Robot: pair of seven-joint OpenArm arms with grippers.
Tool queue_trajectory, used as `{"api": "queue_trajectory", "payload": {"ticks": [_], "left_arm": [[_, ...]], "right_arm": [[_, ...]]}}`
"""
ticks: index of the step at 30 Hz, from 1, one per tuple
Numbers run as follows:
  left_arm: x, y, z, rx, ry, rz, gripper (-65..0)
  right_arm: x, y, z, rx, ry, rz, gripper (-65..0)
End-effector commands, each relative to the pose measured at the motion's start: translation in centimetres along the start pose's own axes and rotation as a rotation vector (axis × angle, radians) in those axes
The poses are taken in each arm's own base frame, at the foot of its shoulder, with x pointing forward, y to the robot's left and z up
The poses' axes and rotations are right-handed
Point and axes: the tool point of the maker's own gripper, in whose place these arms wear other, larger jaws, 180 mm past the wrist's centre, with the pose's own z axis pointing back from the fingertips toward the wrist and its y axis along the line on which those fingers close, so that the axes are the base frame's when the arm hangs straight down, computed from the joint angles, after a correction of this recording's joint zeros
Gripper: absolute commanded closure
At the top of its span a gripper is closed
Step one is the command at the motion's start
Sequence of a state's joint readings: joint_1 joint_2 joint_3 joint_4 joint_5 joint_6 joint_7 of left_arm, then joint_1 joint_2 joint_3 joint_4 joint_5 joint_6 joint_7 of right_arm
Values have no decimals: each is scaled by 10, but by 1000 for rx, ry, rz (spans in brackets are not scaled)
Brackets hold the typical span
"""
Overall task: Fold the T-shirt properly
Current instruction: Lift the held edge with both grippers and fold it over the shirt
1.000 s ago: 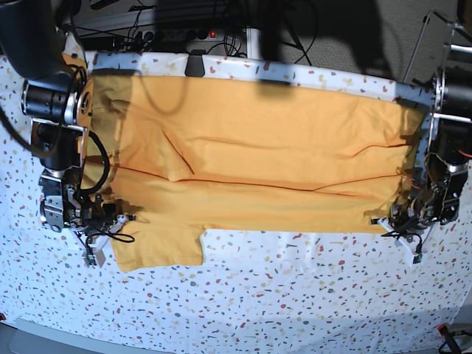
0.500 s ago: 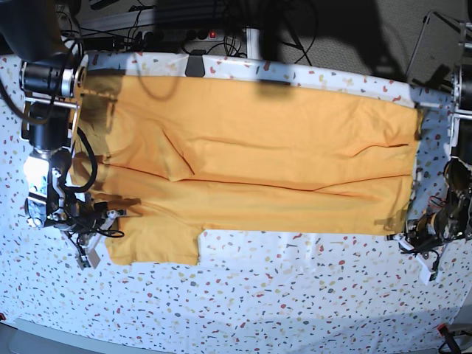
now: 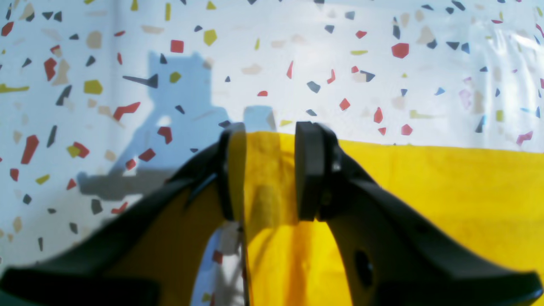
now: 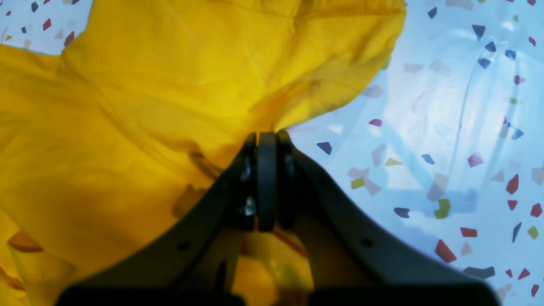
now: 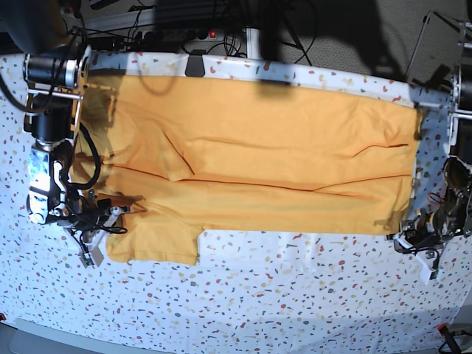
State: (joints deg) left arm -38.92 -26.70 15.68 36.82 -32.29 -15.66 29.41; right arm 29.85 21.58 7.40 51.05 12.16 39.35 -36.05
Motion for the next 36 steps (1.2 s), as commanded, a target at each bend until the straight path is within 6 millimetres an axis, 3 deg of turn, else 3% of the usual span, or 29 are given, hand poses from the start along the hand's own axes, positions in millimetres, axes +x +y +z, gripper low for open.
{"api": "queue_trajectory", "payload": {"ticks": [1, 5, 11, 17, 22, 25, 27, 36], "left_arm": [[21, 7, 4, 10, -55, 12, -191], [-3, 11, -5, -8, -23, 80, -190], [7, -15, -4, -146, -83, 136, -189], [-3, -33, -12, -159, -43, 83, -189], [-4, -36, -14, -151, -37, 44, -186], [-4, -31, -14, -136, -37, 22, -124], [0, -29, -13, -132, -59, 23, -1], [18, -34, 0, -146, -33, -52, 0]], "right_arm": [[27, -7, 9, -8, -67, 19, 0], [25, -7, 8, -9, -57, 20, 0], [25, -7, 8, -7, -60, 17, 0], [26, -5, 9, 6, -65, 3, 0], [25, -5, 9, 4, -61, 4, 0], [26, -5, 9, 5, -61, 4, 0], [26, -5, 9, 5, -62, 4, 0], [27, -12, 12, -9, -68, 8, 0]]}}
